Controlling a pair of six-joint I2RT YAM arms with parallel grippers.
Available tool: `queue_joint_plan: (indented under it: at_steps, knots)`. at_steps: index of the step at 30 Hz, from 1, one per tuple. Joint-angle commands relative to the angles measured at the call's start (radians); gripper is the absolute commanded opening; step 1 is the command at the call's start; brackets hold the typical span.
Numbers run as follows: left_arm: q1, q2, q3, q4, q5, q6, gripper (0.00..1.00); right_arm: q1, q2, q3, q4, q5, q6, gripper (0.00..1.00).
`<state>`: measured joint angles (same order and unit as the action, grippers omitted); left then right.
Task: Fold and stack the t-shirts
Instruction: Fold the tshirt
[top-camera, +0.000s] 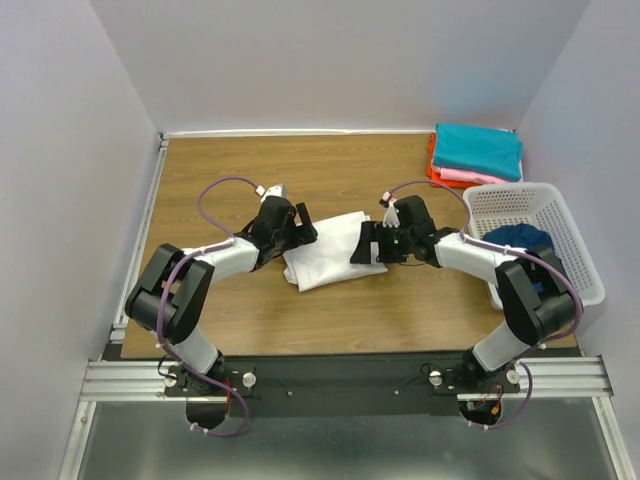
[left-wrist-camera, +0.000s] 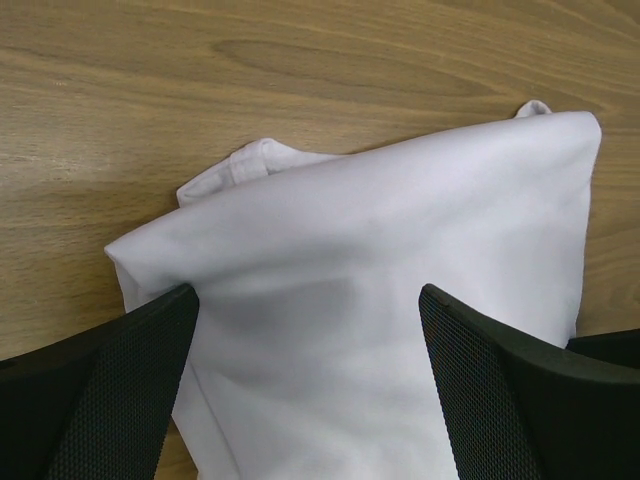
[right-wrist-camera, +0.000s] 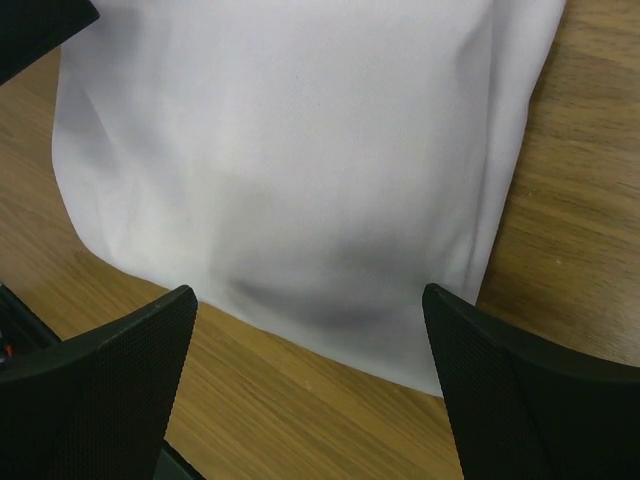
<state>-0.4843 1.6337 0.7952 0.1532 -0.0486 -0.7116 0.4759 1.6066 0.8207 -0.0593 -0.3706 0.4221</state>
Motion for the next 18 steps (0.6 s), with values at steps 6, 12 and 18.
queue_joint_plan:
  at_steps: [6, 12, 18]
  knots:
    - [0.003, -0.297, 0.052, -0.089, -0.037, 0.043, 0.98, -0.002, -0.232, 0.069, -0.083, 0.252, -0.022, 1.00]
    - [0.004, -0.572, 0.019, -0.210, -0.161, 0.041, 0.98, -0.005, -0.170, 0.124, -0.149, 0.358, -0.085, 1.00]
    - [0.013, -0.791, -0.092, -0.287, -0.276, -0.038, 0.98, -0.005, 0.004, 0.221, -0.191, 0.320, -0.097, 1.00]
